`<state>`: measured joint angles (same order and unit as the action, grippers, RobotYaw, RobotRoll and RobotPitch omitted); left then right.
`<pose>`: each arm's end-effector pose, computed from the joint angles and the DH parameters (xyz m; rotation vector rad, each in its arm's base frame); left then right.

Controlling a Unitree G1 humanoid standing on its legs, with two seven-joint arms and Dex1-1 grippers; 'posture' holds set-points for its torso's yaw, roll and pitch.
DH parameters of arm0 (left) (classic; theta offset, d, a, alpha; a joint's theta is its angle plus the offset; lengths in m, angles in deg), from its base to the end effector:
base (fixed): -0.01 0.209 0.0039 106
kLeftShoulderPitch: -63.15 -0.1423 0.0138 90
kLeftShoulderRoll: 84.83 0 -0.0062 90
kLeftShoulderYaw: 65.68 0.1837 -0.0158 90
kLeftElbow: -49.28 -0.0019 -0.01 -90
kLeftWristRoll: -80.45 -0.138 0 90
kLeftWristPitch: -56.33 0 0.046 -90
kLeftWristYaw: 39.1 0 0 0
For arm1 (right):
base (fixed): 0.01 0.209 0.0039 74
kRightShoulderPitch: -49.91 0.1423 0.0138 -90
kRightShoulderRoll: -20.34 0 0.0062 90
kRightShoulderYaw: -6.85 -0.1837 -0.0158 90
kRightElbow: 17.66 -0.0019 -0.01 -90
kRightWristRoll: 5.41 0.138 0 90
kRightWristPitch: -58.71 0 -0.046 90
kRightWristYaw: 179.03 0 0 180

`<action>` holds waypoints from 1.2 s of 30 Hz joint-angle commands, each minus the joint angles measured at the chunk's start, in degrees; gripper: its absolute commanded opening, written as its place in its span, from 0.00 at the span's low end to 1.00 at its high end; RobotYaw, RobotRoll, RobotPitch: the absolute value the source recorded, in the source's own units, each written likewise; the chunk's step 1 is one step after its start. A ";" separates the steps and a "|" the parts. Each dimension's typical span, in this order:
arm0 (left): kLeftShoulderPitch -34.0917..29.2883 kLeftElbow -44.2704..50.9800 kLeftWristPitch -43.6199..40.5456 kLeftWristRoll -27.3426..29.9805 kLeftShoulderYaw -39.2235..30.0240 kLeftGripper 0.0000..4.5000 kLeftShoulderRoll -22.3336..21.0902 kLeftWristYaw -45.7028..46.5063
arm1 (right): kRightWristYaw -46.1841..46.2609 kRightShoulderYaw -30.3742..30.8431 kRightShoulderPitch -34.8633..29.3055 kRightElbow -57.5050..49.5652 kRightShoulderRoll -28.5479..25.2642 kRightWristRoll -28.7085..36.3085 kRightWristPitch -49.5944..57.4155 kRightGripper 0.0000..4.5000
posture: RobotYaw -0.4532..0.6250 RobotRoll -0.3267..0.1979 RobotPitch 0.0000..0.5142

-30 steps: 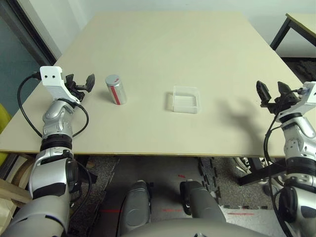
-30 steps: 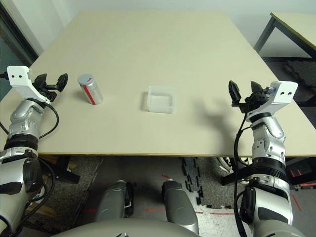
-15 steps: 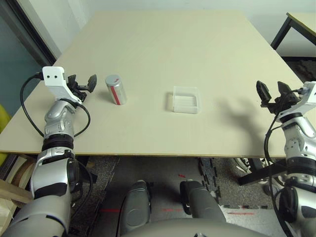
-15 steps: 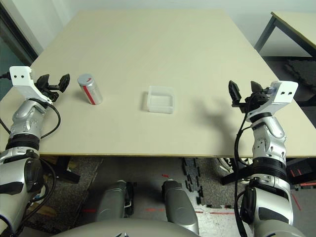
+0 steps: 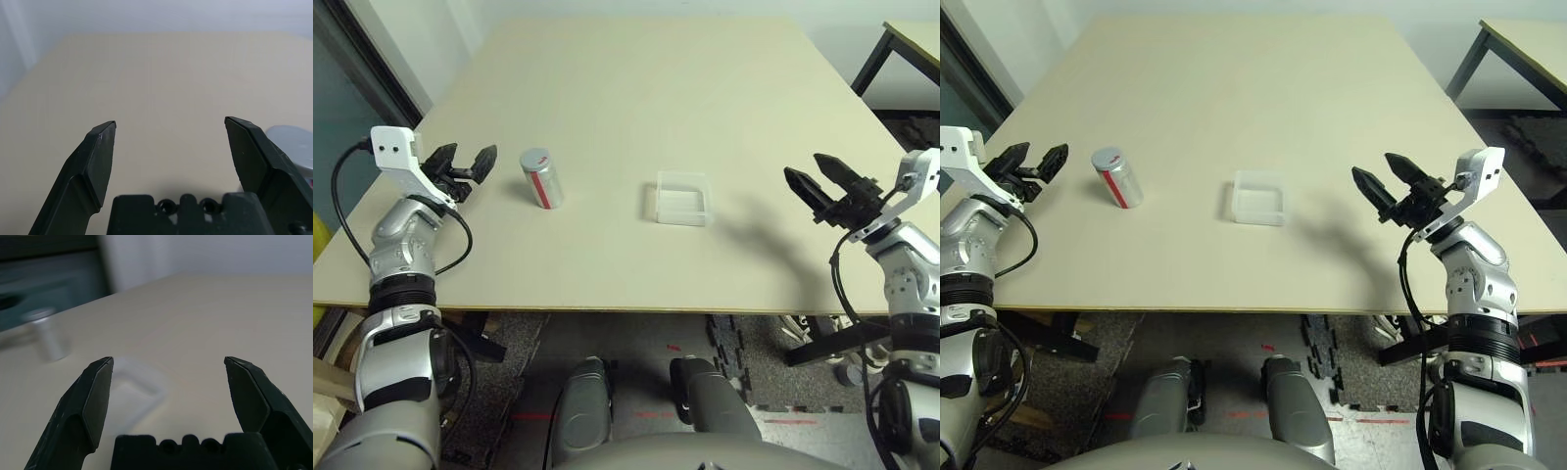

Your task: Pour the medicine from the bottle into the box.

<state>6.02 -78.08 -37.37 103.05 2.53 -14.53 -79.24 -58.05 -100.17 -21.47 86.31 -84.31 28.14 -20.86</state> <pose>0.2758 0.3371 0.1420 -0.0309 -0.1089 -0.2235 0.2516 -0.2966 0.1226 0.1095 -0.1504 0.7693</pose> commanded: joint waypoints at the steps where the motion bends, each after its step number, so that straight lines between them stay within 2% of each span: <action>1: -3.09 3.78 -2.93 1.80 -0.27 0.99 -0.77 -2.98 | -5.28 3.54 -1.36 -4.61 -1.34 1.49 3.59 1.00 | 0.34 0.62 0.23; 9: -9.65 13.70 -7.90 6.84 -2.44 0.99 -0.37 -5.42 | -12.65 10.18 -0.49 -6.41 -3.46 -0.59 5.67 1.00 | 0.37 0.62 0.23; 18: -18.84 25.53 -12.15 10.22 -2.03 0.99 0.46 -7.35 | -15.00 12.12 2.03 -2.94 -2.89 -3.04 3.20 1.00 | 0.38 0.62 0.23; 26: -22.52 30.59 -10.47 8.25 0.21 0.99 6.40 -3.38 | -16.20 12.82 3.04 -1.09 -2.67 -4.27 1.94 1.00 | 0.38 0.62 0.23; 36: -23.11 32.14 -4.71 2.56 3.19 0.99 13.70 6.65 | -16.71 12.75 2.65 -0.15 -2.57 -5.55 0.49 1.00 | 0.36 0.62 0.24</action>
<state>-16.39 -48.03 -43.42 107.03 4.66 -1.99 -74.75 -74.34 -88.11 -18.58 85.85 -86.82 23.11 -19.60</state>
